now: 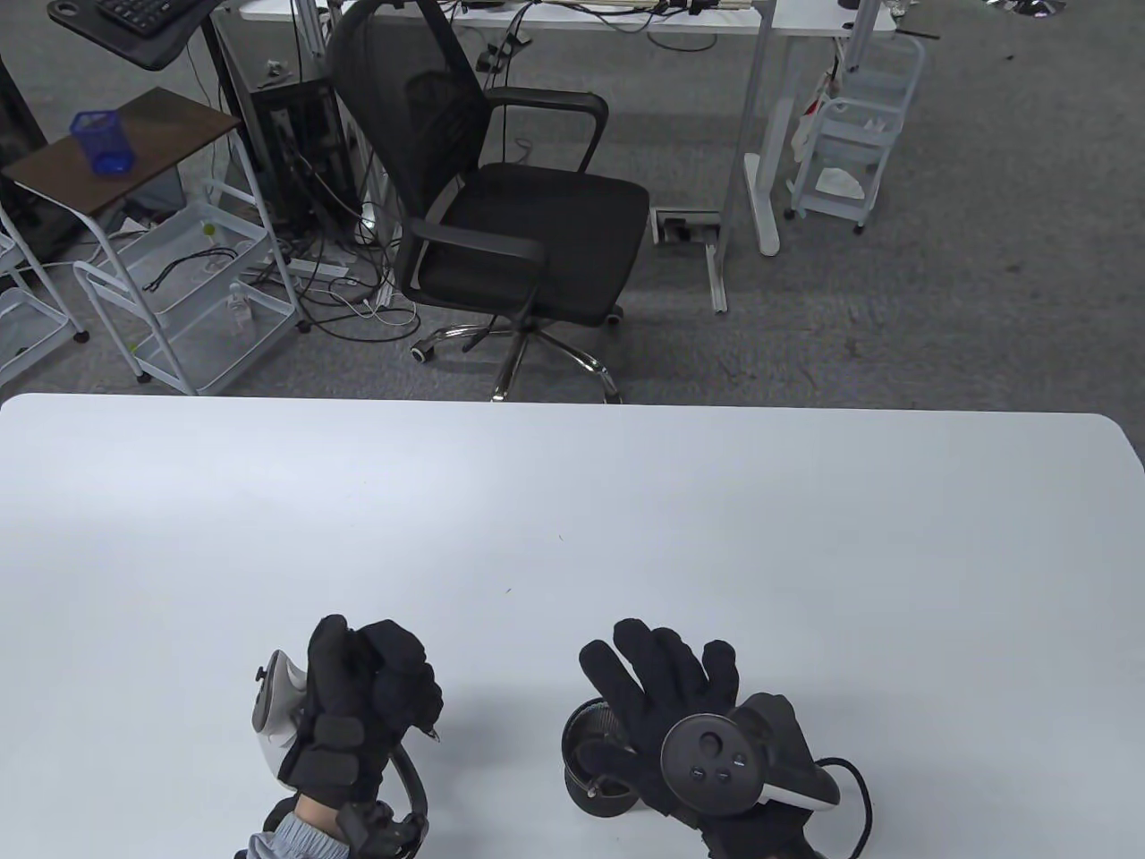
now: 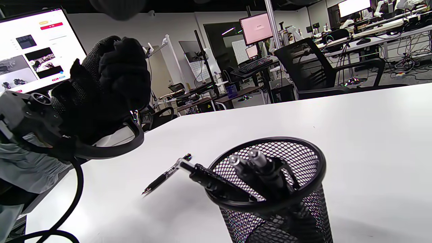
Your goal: Press to open click pens
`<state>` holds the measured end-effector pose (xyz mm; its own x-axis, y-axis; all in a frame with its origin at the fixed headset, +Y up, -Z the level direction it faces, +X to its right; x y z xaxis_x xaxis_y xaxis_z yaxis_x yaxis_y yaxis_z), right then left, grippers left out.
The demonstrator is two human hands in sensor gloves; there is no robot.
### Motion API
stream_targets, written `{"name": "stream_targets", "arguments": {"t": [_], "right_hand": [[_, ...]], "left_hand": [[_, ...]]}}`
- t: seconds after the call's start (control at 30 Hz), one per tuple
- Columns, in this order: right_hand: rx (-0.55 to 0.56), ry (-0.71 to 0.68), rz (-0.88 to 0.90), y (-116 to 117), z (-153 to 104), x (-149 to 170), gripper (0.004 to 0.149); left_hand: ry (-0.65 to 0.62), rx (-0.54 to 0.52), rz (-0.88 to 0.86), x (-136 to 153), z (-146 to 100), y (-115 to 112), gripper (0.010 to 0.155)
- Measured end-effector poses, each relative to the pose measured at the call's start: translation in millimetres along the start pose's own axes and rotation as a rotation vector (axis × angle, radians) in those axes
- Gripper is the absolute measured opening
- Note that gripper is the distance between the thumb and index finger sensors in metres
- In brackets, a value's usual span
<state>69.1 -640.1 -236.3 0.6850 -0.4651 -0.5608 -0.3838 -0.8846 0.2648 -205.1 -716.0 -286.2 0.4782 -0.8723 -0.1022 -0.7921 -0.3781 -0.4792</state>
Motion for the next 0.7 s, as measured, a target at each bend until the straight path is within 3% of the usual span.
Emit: {"name": "stream_targets", "arguments": {"t": [0.43, 0.7], "right_hand": [[0.000, -0.001, 0.001, -0.1, 0.7, -0.1, 0.076], [0.001, -0.001, 0.004, -1.1, -0.1, 0.2, 0.076]], "left_hand": [[0.010, -0.012, 0.024, -3.9, -0.9, -2.0, 0.077], [0.021, -0.030, 0.271, -33.7, -4.1, -4.1, 0.069]]}}
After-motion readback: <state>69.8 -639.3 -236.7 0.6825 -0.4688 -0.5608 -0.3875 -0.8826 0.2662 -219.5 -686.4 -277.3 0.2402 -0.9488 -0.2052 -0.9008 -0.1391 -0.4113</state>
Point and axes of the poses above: the tracker on the back of each hand, its own x axis roughly to the little-finger side, its own z axis roughly from the wrist to the fingertips, y = z × x, the point moved 4 cm from there along z, roughly from the wrist to the fingertips, and after that the axes turned 6 degrees about z, right-handed, at the moved point
